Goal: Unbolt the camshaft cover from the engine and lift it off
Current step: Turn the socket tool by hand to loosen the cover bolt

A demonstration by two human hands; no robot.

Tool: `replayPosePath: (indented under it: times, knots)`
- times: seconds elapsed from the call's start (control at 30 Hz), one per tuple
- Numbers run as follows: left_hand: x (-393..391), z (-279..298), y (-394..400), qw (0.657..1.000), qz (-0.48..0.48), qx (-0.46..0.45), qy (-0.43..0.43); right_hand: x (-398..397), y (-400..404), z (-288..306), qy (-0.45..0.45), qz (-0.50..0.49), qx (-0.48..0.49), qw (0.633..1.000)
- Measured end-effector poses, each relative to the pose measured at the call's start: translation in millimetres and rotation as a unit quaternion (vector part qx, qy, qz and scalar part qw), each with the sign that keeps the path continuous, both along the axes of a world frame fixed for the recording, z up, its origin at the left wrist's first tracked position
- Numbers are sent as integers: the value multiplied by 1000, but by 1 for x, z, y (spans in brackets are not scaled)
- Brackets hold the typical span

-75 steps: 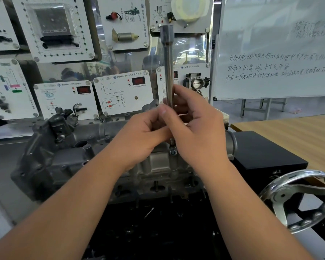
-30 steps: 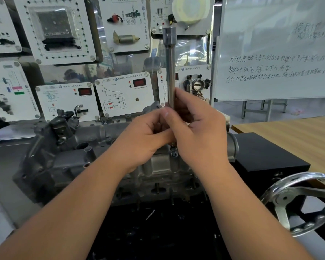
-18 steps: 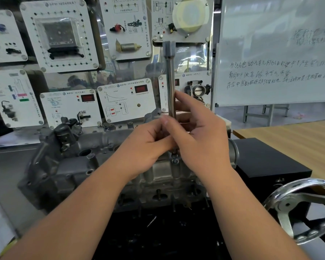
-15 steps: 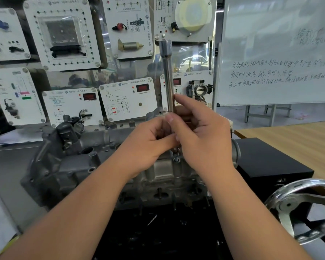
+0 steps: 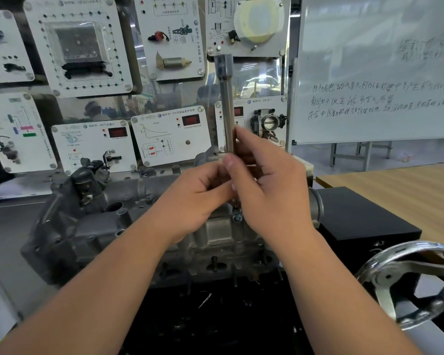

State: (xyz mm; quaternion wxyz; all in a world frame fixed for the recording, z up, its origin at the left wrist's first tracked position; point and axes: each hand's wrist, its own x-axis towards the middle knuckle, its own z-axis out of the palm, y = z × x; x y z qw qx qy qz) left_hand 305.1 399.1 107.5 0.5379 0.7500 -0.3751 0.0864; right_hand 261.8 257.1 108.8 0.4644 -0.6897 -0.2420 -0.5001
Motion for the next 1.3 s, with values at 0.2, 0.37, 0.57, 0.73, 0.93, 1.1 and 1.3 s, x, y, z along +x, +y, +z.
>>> replayPosePath:
  times: [0.2,0.37,0.57,0.73,0.93,1.1,1.3]
  knots:
    - [-2,2,2,999,15,43,-13,-4,1,1,45,34,2,998]
    - [-3,2,-3,999,24,33,-34,-3,0,1,67,39,28,997]
    - [-2,0,1,1000,18,17,9,-2,0,-1,64,42,48,996]
    - [-3,2,3,999,21,43,15,-3,-1,0,61,46,46,996]
    - [-6,2,0,999,29,21,-7,-2,-1,1,60,42,32,997]
    - [-7,1,0,999,31,13,-12,-3,1,0,51,32,29,998]
    - [-9,6,1,998,21,65,-4,-4,-1,-1,63,41,19,997]
